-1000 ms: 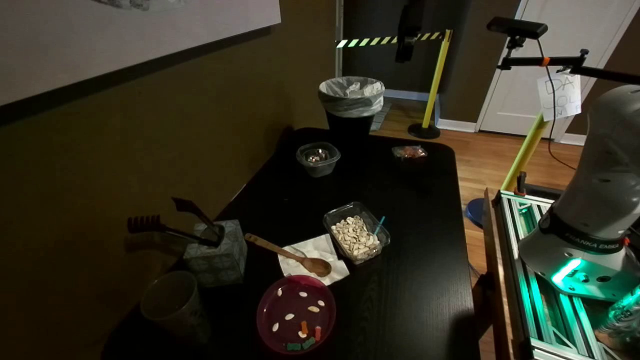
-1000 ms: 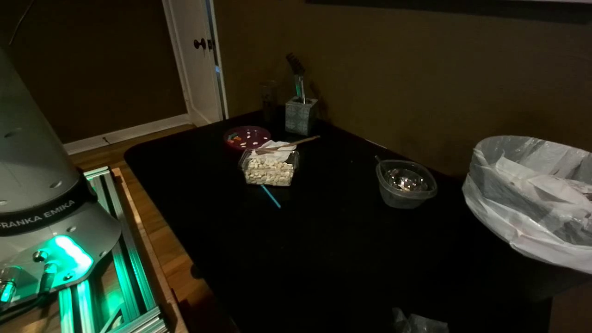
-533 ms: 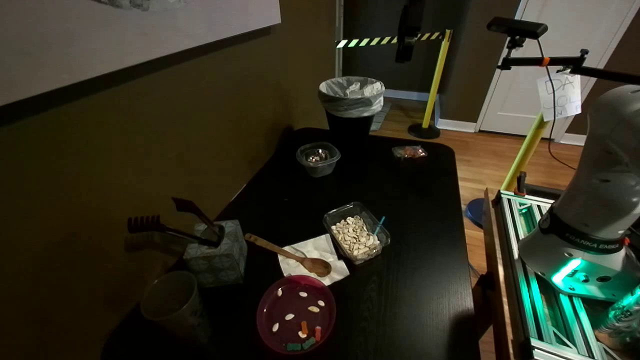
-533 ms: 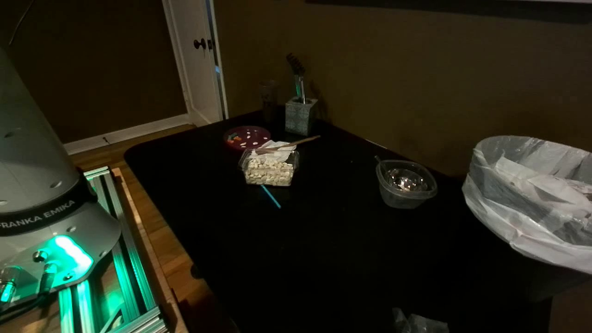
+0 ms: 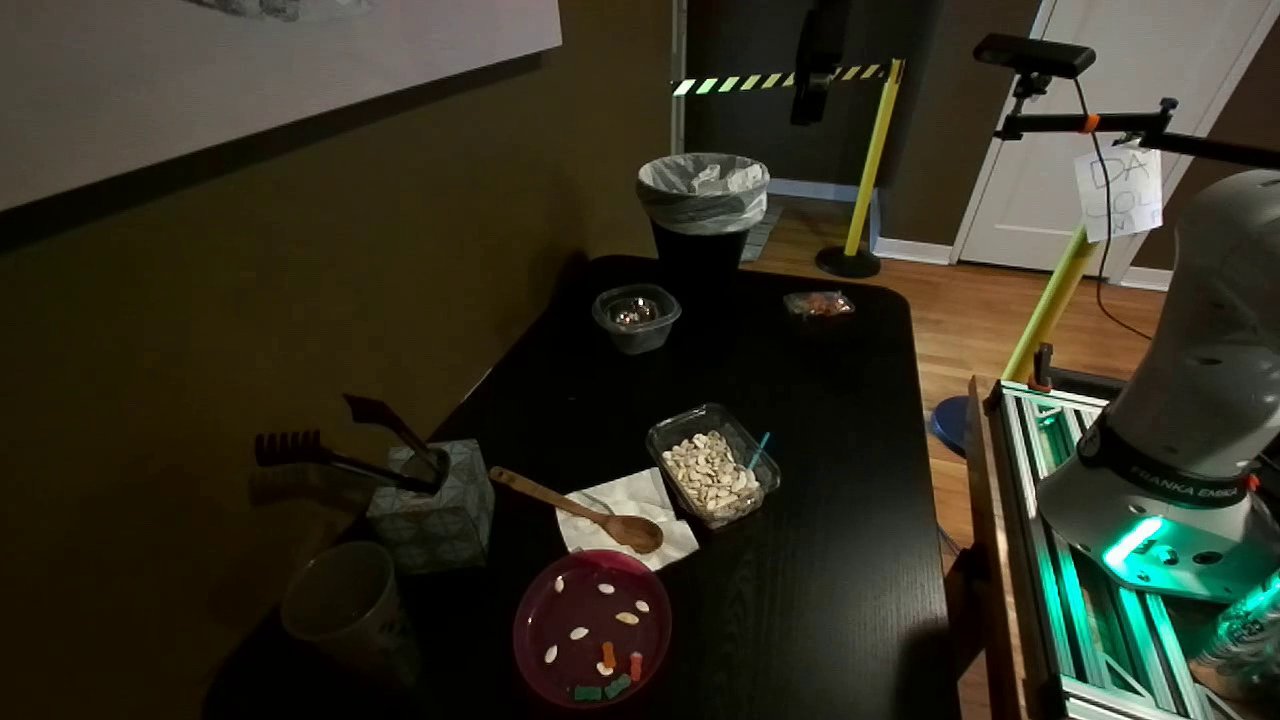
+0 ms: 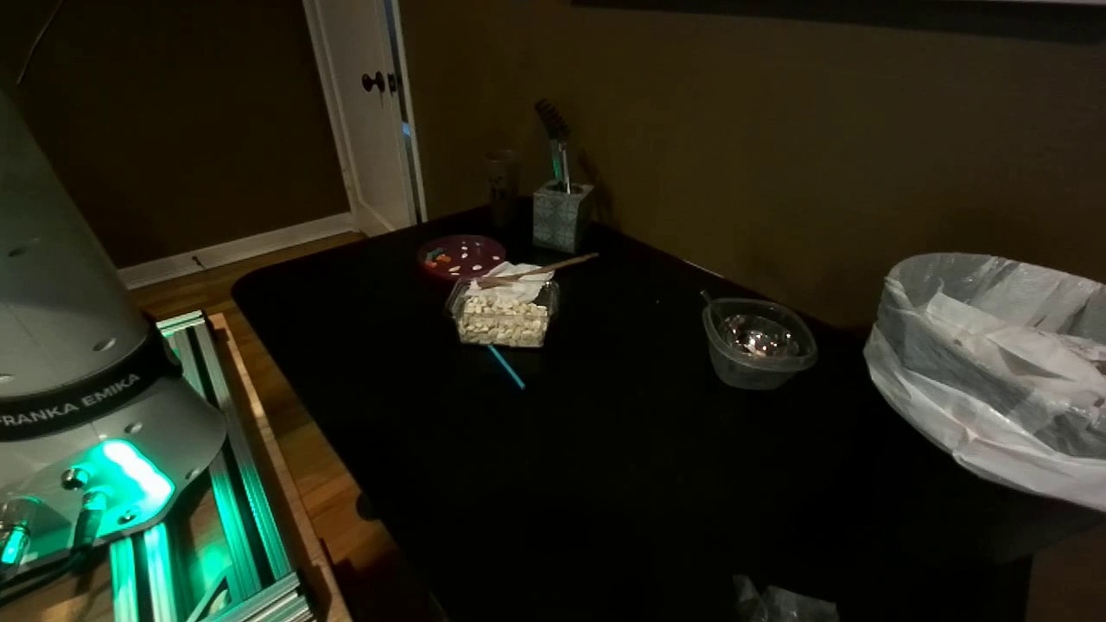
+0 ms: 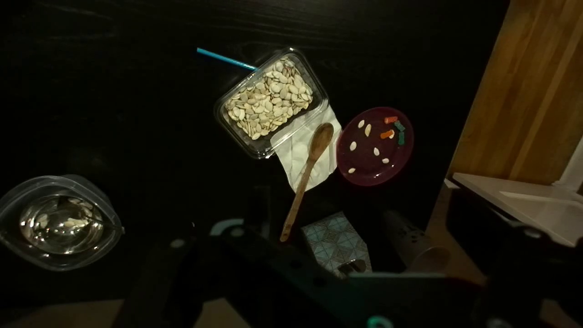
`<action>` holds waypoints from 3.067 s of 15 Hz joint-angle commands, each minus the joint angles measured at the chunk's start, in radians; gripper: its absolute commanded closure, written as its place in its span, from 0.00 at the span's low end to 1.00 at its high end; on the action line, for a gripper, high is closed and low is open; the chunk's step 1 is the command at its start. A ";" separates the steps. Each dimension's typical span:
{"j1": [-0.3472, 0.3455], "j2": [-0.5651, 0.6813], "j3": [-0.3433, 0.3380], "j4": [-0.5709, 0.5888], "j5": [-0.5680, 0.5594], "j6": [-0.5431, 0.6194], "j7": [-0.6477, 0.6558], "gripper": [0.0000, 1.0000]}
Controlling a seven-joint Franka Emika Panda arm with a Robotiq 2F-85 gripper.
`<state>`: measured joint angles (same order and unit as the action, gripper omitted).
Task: Transfer a spoonful of contents from the bowl to the red plate
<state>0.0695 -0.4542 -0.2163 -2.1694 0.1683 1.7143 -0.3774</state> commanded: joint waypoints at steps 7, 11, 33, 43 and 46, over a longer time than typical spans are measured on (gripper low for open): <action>-0.029 0.004 0.022 0.002 0.010 -0.004 -0.010 0.00; -0.029 0.004 0.022 0.003 0.010 -0.004 -0.009 0.00; -0.042 0.746 0.258 0.481 0.073 0.156 0.346 0.00; 0.001 0.787 0.257 0.404 0.031 0.413 0.569 0.00; 0.057 0.875 0.253 0.386 -0.011 0.601 0.722 0.00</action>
<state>0.0764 0.3366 0.0408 -1.7795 0.1877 2.1730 0.2046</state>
